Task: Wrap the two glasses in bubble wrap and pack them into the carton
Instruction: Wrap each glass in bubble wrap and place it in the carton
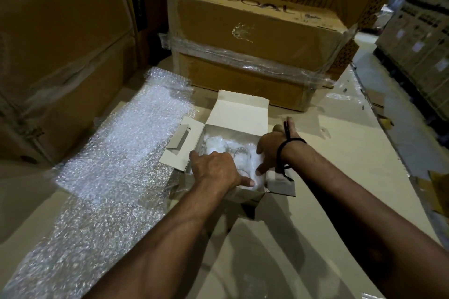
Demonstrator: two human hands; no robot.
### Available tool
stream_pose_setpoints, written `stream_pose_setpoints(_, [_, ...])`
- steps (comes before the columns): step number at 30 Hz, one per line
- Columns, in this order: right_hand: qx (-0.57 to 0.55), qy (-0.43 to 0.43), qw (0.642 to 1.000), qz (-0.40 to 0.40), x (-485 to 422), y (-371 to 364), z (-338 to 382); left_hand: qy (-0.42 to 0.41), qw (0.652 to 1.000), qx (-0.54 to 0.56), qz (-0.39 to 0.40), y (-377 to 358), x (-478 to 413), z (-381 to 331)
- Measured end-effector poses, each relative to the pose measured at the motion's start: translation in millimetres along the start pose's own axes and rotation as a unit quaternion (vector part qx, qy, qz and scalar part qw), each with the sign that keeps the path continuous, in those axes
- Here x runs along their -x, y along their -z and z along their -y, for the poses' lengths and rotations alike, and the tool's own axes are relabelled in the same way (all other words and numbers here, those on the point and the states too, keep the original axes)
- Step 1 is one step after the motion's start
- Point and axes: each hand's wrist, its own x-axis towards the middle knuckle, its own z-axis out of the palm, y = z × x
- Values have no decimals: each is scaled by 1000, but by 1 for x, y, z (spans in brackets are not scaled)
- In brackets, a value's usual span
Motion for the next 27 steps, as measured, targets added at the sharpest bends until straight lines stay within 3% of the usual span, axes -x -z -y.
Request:
stream_pose_setpoints(3, [15, -7, 1000, -4, 4, -4, 14, 1, 997, -57, 56, 3, -2, -4])
stream_pose_setpoints(7, [-13, -20, 1000, -9, 3, -8, 23, -13, 996, -60, 70, 8, -2, -4])
stream_pose_setpoints(10, [-47, 1, 999, -16, 8, -8, 10, -95, 993, -34, -58, -2, -3, 16])
stream_pose_setpoints(12, [-78, 7, 996, -39, 9, -6, -2, -210, 962, -1, -173, -14, -9, 36])
stream_pose_setpoints(13, [-83, 11, 995, -48, 9, -5, -6, -274, 942, 13, -193, -18, -9, 45])
stream_pose_setpoints(16, [-65, 30, 997, -33, 4, -2, -5, -402, 901, -33, -162, -16, -8, 51])
stream_pose_setpoints(19, [-43, 39, 998, -18, 2, -5, 7, -436, 889, -82, -111, -10, -8, 36])
stream_pose_setpoints(22, [-72, 26, 997, -10, -1, -8, 11, -419, 905, -62, -45, -20, -10, 27])
stream_pose_setpoints(27, [-72, 19, 997, -10, 0, -7, 8, -329, 942, 65, 26, -27, -20, 29])
